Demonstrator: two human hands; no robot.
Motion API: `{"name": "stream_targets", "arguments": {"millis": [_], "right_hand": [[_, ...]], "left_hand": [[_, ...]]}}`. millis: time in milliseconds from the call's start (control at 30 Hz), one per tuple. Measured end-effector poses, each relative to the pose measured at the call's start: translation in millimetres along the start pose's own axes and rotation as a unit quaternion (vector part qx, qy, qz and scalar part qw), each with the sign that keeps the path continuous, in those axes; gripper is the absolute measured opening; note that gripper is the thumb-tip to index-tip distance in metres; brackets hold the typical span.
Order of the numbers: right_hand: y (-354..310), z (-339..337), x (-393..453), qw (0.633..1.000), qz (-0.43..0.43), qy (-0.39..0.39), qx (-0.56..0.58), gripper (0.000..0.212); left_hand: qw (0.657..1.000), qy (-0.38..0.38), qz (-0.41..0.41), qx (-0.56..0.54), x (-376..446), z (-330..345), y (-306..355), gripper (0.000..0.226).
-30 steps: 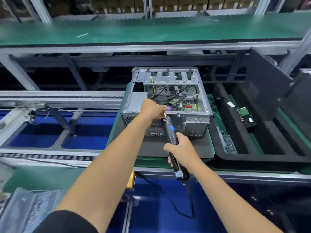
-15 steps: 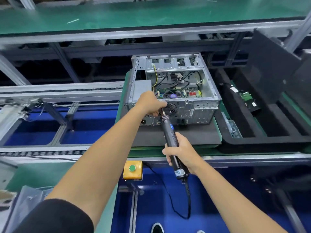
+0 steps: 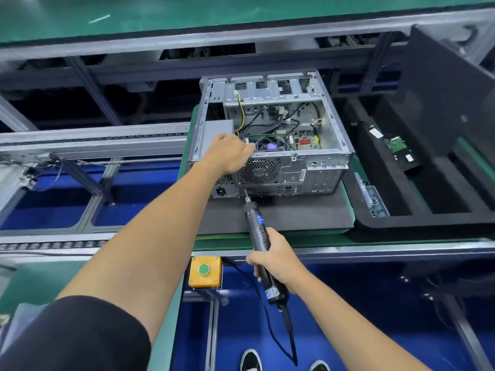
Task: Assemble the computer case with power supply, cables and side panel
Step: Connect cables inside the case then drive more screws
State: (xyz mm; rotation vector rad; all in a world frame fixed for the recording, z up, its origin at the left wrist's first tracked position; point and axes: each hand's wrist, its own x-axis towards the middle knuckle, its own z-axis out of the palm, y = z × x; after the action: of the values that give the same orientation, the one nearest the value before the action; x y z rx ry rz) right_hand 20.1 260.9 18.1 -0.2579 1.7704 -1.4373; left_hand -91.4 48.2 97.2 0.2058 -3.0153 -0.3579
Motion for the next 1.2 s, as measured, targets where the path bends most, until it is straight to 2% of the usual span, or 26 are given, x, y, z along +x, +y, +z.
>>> {"name": "stream_targets", "arguments": {"millis": [333,600,967,1200], "right_hand": [[-4.0,11.0,10.6,1.000,0.008,-0.008,0.010,0.037],[-6.6,7.8,13.8,0.999,0.019,0.012,0.024,0.035],[-5.3,6.8,15.0,0.999,0.017,0.014,0.025,0.035],[-4.0,7.0,16.0,0.999,0.013,0.013,0.031,0.033]], "left_hand": [[0.996,0.010,0.036,0.085,3.8,5.1,-2.7,0.042],[0.995,0.032,0.037,0.086,4.0,7.1,-3.5,0.046],[0.994,0.034,0.048,0.090,4.3,8.8,-4.5,0.035],[0.995,0.043,0.047,0.074,2.2,6.7,-2.8,0.045]]}}
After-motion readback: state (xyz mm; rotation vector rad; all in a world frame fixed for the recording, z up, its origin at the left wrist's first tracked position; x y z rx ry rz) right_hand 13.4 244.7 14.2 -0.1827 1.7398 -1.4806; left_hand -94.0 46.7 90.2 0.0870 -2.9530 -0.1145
